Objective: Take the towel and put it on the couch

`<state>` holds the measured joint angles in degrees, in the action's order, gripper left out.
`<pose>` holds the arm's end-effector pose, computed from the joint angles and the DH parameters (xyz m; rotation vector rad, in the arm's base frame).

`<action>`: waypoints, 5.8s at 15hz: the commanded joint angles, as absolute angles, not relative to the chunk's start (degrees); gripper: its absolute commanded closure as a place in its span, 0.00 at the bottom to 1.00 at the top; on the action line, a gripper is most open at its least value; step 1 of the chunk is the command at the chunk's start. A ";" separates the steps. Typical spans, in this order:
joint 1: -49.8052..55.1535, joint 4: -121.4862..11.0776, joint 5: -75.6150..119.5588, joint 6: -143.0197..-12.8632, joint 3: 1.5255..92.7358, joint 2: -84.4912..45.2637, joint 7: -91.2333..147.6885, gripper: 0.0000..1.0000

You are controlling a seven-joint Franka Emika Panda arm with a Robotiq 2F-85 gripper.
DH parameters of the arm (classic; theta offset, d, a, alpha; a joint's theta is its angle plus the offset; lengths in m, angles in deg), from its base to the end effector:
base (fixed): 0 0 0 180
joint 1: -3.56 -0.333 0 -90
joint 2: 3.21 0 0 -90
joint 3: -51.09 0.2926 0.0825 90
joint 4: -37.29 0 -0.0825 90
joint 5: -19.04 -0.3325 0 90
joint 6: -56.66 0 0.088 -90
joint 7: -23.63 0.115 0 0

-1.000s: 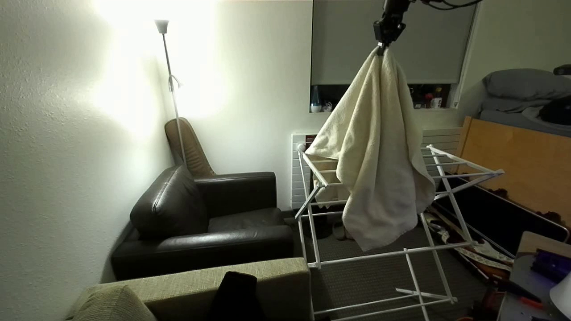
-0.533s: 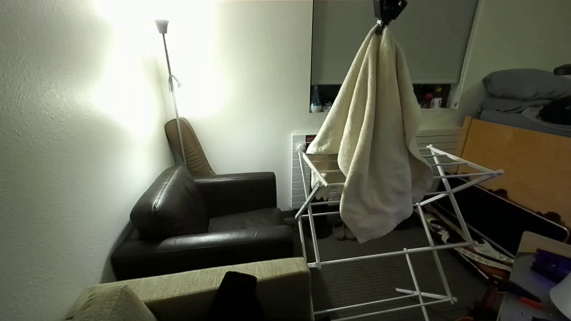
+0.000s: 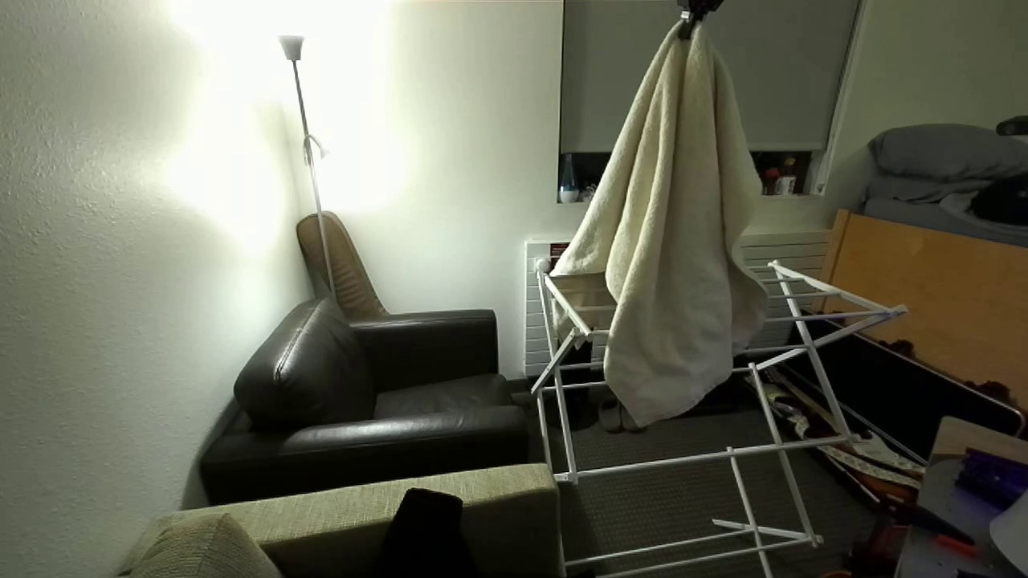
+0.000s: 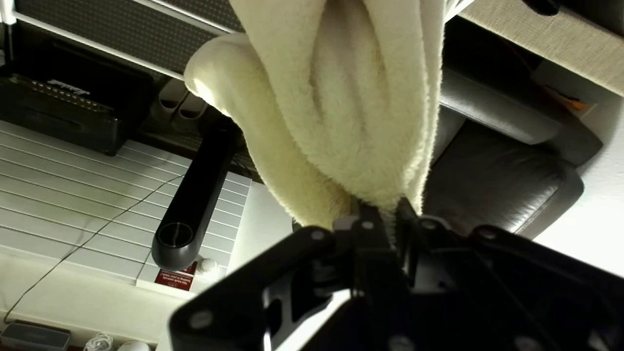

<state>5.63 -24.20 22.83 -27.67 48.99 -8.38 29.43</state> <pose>0.4980 -0.0430 0.7419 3.0282 -0.2887 0.4744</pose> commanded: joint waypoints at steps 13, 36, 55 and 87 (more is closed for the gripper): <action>1.99 -17.70 22.14 -14.59 51.27 -8.93 26.25 0.94; -1.09 -57.89 18.17 -6.29 56.39 3.68 8.03 0.94; -6.88 -92.60 15.56 -18.97 56.39 12.50 0.78 0.94; 9.88 -74.12 26.82 -70.51 42.67 6.88 12.63 0.95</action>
